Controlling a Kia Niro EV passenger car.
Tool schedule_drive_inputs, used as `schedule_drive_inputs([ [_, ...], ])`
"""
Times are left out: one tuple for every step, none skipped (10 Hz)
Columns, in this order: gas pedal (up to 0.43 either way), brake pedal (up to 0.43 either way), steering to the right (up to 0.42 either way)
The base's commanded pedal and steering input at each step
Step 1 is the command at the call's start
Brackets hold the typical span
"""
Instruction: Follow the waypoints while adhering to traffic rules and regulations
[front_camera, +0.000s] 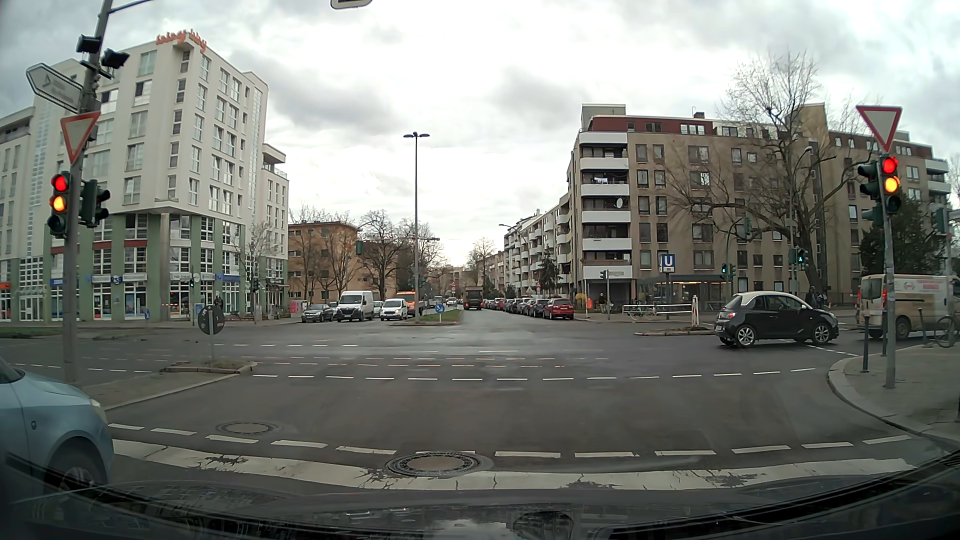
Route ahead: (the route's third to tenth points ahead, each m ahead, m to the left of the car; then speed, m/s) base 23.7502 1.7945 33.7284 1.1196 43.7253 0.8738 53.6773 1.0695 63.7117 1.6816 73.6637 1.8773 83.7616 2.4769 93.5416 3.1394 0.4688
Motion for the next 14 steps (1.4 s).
schedule_drive_inputs([
  [0.240, 0.018, 0.017],
  [0.248, 0.012, 0.017],
  [0.248, 0.012, 0.017],
  [0.248, 0.012, 0.017],
  [0.260, 0.012, 0.017],
  [0.268, 0.012, 0.017],
  [0.280, 0.012, 0.018],
  [0.280, 0.012, 0.024],
  [0.280, 0.012, 0.029],
  [0.280, 0.012, 0.029],
  [0.280, 0.012, 0.027],
  [0.280, 0.012, 0.022],
  [0.280, 0.012, 0.018],
  [0.280, 0.012, 0.018],
])
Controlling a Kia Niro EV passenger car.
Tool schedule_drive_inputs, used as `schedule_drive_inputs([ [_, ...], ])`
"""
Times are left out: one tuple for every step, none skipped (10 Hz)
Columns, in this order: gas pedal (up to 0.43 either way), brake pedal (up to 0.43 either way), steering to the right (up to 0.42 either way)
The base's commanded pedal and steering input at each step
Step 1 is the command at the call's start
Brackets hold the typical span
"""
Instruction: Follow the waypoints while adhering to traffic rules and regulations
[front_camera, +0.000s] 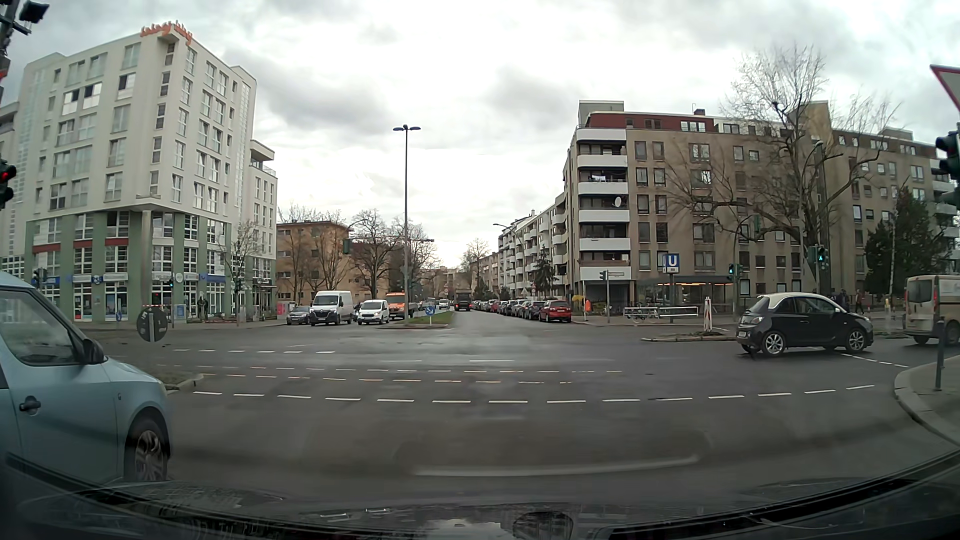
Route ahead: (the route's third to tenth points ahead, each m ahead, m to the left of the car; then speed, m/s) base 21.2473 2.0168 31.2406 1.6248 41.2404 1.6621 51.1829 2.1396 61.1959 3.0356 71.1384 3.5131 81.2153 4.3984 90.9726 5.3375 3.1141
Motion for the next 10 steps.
schedule_drive_inputs([
  [0.280, 0.012, 0.018],
  [0.280, 0.012, 0.019],
  [0.280, 0.012, 0.019],
  [0.280, 0.012, 0.018],
  [0.268, 0.012, 0.016],
  [0.268, 0.012, 0.010],
  [0.268, 0.012, 0.003],
  [0.268, 0.012, 0.003],
  [0.268, 0.012, 0.001],
  [0.268, 0.012, 0.000],
])
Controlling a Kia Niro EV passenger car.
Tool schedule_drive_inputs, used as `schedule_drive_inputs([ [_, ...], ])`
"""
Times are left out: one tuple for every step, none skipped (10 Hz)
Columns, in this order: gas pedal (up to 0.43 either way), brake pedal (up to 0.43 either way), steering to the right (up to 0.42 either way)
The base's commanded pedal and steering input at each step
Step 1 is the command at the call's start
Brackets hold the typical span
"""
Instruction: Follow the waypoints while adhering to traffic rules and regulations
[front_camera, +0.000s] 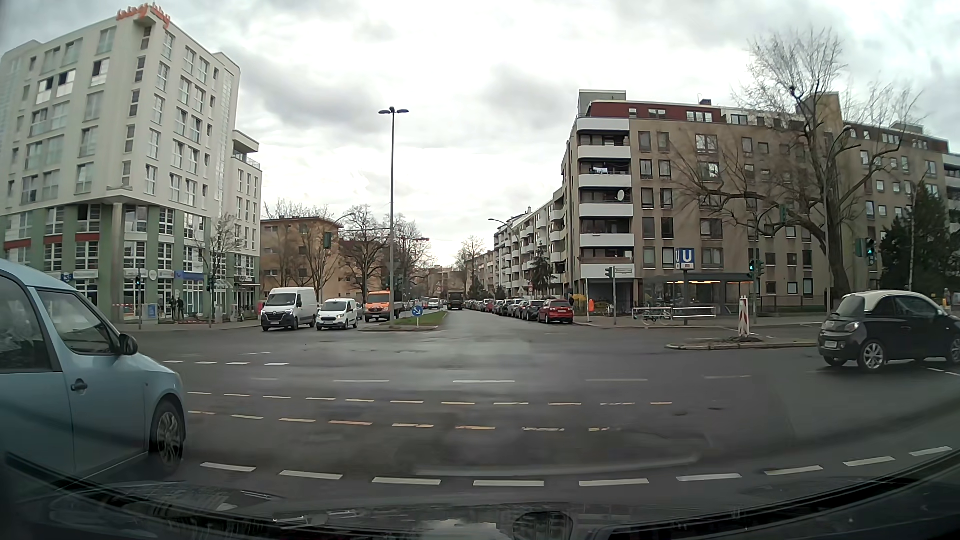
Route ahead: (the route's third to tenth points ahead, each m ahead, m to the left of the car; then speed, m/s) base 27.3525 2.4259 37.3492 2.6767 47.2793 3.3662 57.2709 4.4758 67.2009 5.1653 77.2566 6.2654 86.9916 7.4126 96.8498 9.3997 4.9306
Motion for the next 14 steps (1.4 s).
schedule_drive_inputs([
  [0.260, 0.012, 0.000],
  [0.240, 0.012, -0.001],
  [0.197, 0.012, -0.001],
  [0.177, 0.012, -0.001],
  [0.177, 0.012, -0.002],
  [0.169, 0.012, -0.003],
  [0.169, 0.012, -0.004],
  [0.169, 0.012, -0.005],
  [0.169, 0.012, -0.005],
  [0.189, 0.012, -0.005],
  [0.197, 0.012, -0.005],
  [0.228, 0.012, -0.005],
  [0.228, 0.012, -0.005],
  [0.228, 0.012, -0.006],
])
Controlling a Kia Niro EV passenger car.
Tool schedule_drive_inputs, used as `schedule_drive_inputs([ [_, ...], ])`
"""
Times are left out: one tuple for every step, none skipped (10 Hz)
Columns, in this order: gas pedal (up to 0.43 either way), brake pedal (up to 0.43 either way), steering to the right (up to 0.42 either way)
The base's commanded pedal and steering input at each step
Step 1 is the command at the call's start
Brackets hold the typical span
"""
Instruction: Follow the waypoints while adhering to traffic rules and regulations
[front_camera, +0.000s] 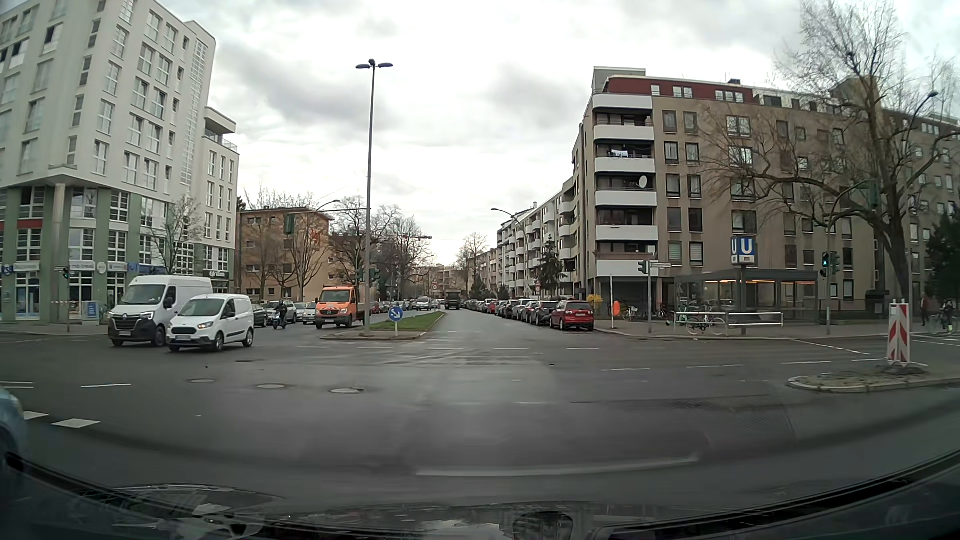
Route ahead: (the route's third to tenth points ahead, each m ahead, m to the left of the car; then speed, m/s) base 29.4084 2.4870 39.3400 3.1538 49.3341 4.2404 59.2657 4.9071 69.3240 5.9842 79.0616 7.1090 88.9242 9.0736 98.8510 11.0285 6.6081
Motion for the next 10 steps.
schedule_drive_inputs([
  [0.220, 0.012, -0.007],
  [0.177, 0.012, -0.007],
  [0.169, 0.012, -0.009],
  [0.150, 0.012, -0.012],
  [0.087, 0.012, -0.013],
  [0.028, 0.012, -0.013],
  [0.028, 0.012, -0.013],
  [0.020, 0.012, -0.013],
  [0.020, 0.012, -0.013],
  [0.020, 0.012, -0.013],
])
